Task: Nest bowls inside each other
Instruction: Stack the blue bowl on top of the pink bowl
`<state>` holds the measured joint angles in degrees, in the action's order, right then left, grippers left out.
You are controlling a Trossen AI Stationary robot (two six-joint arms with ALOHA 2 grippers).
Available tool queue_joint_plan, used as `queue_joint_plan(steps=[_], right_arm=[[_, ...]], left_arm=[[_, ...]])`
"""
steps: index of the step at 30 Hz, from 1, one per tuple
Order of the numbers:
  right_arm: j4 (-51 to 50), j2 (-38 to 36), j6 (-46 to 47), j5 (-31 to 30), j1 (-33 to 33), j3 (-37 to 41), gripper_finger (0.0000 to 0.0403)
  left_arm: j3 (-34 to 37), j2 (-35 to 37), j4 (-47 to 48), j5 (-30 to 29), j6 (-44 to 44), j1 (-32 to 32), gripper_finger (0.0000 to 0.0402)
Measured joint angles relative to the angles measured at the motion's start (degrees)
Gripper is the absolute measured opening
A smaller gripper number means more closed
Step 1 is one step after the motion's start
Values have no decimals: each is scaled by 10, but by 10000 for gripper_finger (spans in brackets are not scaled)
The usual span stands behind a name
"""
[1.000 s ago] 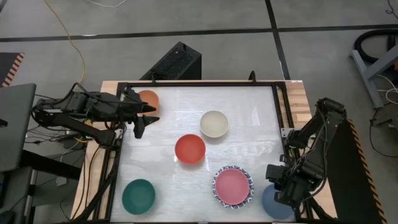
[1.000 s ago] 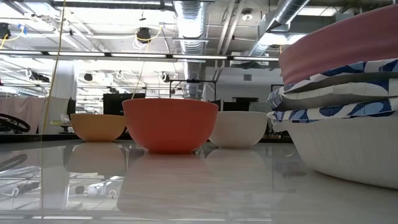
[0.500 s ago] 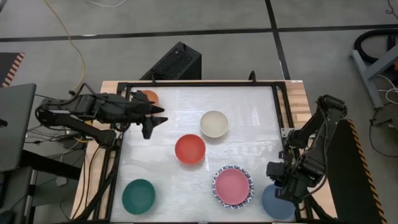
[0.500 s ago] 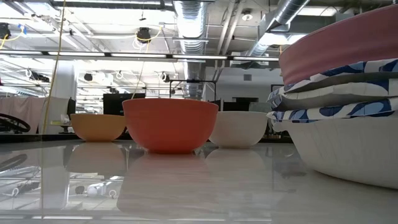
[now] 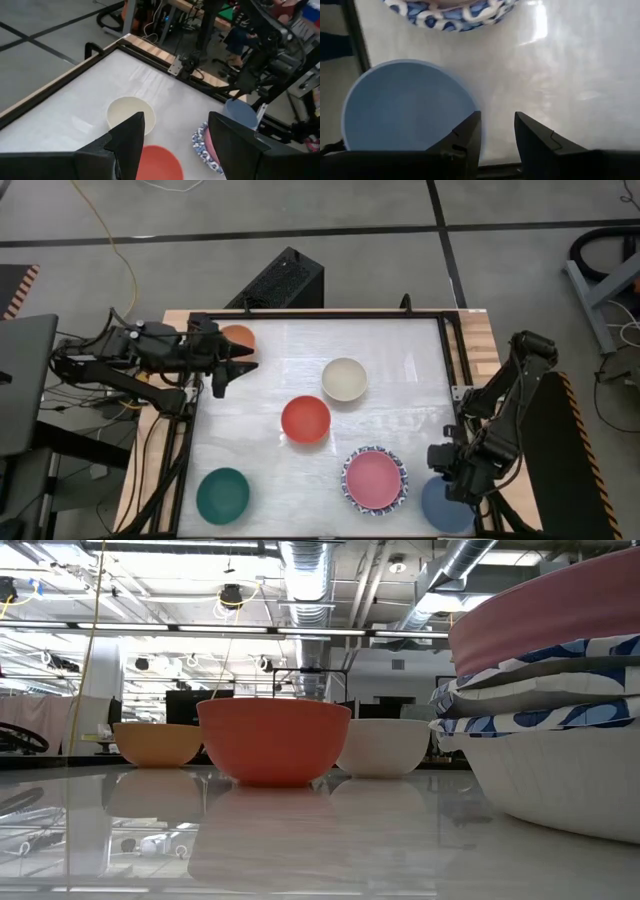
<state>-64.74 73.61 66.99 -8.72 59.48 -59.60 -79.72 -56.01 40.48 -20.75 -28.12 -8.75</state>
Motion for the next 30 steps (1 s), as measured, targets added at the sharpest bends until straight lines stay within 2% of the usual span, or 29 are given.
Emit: queue_joint_plan(steps=[4, 10, 18, 23, 30], right_arm=[[67, -16, 0, 15, 0, 36, 137], [80, -17, -8, 32, 2, 64, 137], [144, -17, -12, 72, 2, 119, 137], [174, -17, -11, 76, 2, 145, 137], [224, -16, -15, 104, 1, 180, 110]], left_arm=[[0, -3, 7, -8, 9, 0, 210], [0, -3, 24, -17, 9, 0, 210], [0, -3, 26, -26, 8, 0, 210], [0, -3, 26, -38, 6, 0, 210], [0, -3, 26, -50, 8, 0, 210]])
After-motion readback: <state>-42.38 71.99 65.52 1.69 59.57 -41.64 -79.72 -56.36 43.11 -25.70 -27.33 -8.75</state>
